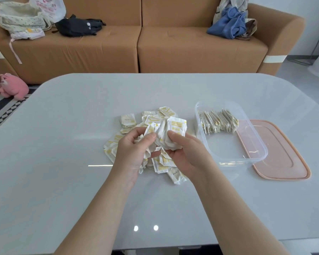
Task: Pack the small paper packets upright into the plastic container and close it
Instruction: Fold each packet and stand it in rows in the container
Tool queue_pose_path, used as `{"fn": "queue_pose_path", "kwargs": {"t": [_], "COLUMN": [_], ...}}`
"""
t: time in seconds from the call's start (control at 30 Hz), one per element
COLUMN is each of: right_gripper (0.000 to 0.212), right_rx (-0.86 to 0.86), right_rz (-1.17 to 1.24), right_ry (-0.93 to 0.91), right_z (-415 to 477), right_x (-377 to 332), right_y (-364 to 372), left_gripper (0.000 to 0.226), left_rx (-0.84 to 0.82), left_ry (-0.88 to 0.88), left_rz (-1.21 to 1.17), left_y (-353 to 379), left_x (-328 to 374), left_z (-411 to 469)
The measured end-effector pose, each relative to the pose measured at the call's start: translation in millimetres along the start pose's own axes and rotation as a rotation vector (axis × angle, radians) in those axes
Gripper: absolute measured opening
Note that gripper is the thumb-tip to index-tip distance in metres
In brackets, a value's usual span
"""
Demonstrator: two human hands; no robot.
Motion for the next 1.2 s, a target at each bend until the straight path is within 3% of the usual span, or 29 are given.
{"fn": "queue_pose_path", "kwargs": {"t": [0.23,0.43,0.63,0.77,0.9,1.2], "right_gripper": [0.023,0.016,0.012,0.030,0.017,0.024], "right_rx": [-0.008,0.143,0.190,0.162,0.049,0.088], "right_rz": [-0.094,0.272,0.183,0.105,0.013,-0.255], "right_ry": [0.003,0.217,0.246,0.128,0.083,0.095], "right_z": [-0.8,-1.2,-3.1,1.8,2.4,-0.4], "right_x": [-5.8,24.4,23.5,7.5,1.8,10.2], "right_y": [2.7,-2.7,-11.2,-15.1,-6.3,-6.9], "left_gripper": [0.013,0.003,0.005,0.013,0.019,0.028], "left_rx": [0.069,0.091,0.104,0.162,0.114,-0.017], "left_ry": [-0.015,0.093,0.168,0.024,-0.087,-0.094], "left_rz": [0.041,0.121,0.300,0.129,-0.056,0.023], "left_y": [-9.4,-2.4,-0.7,-9.5,-10.2,-0.5], "left_x": [0.3,10.0,14.4,6.5,-3.2,-9.5], "left_z": [0.5,-4.9,-7.3,-5.4,-1.6,-3.5]}}
Point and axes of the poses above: each hand's wrist, its own z-axis towards the middle knuckle, its own y-axis out of the palm, x = y × z, the point moved 8 cm from there along z, towards the middle knuckle, and after that the axes turned 5 degrees about -x, right-handed, at the moved point
